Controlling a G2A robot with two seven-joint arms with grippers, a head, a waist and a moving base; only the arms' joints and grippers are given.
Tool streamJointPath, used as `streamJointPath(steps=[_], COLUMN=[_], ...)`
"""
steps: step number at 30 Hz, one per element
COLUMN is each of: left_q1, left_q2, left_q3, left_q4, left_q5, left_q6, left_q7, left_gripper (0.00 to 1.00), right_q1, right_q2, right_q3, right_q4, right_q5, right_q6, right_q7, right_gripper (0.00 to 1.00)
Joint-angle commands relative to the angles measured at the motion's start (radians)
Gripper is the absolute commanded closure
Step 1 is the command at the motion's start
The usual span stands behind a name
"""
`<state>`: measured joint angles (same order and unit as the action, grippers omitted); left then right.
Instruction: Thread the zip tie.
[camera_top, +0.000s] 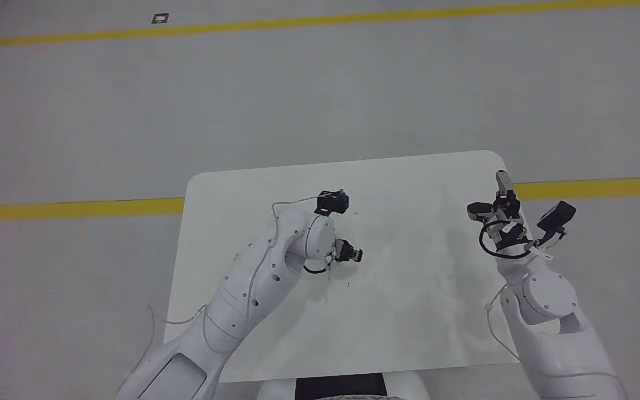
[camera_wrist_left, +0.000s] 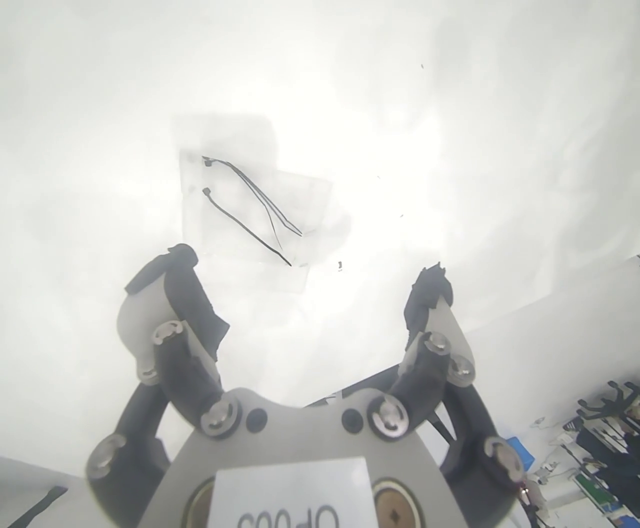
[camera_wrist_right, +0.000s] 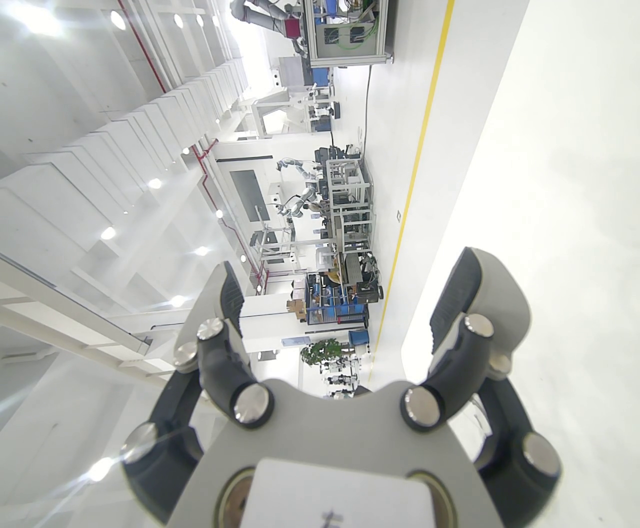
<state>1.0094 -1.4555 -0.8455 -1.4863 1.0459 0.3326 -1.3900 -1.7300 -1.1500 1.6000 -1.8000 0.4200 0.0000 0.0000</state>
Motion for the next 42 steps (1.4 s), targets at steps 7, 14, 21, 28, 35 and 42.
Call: streamJointPath(steps=[7,14,21,28,35,42], left_q1=[-0.007,-0.01,-0.013,-0.002,-0.021,-0.041], left_q2=[0.001,-0.007,-0.011,-0.014,-0.03,-0.044], left_q3=[-0.013,-0.007,-0.014,-0.017,-0.001,0.007], left_q4=[0.046,0.055,0.073,0.089,0.156,0.203], left_q5=[0.011,0.012,0.027,0.043,0.042,0.031], left_q6=[0.007,0.007,0.007,0.007,0.007,0.007], left_q7=[0.0,0.0,0.0,0.0,0.0,0.0], left_gripper=[0.83,0.95,0.93,0.96,0.9,0.88], right_q1=[0.0,0.0,0.0,0.0,0.0,0.0], right_q2=[0.0,0.0,0.0,0.0,0.0,0.0], right_q3=[0.0,0.0,0.0,0.0,0.0,0.0], right_q4=[0.0,0.0,0.0,0.0,0.0,0.0], right_q5=[0.0,0.0,0.0,0.0,0.0,0.0], right_q6=[0.0,0.0,0.0,0.0,0.0,0.0], right_q7=[0.0,0.0,0.0,0.0,0.0,0.0], right_gripper=[0.0,0.0,0.0,0.0,0.0,0.0])
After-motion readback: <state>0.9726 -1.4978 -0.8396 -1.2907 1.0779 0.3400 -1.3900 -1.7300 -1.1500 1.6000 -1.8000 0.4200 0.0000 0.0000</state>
